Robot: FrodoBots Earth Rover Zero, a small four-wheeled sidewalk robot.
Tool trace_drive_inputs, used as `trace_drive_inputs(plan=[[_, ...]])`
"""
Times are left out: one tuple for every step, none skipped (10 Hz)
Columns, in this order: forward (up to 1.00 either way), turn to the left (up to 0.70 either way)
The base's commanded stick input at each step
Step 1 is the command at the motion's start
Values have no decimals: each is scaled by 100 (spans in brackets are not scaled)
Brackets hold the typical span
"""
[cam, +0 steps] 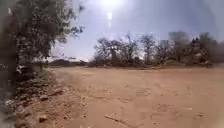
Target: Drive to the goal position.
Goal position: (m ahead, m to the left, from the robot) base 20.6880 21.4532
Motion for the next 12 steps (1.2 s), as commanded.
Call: trace_drive_inputs(plan=[[85,0],[85,0],[85,0],[85,0],[85,0],[85,0],[85,0],[85,0],[85,0],[85,0],[85,0],[85,0]])
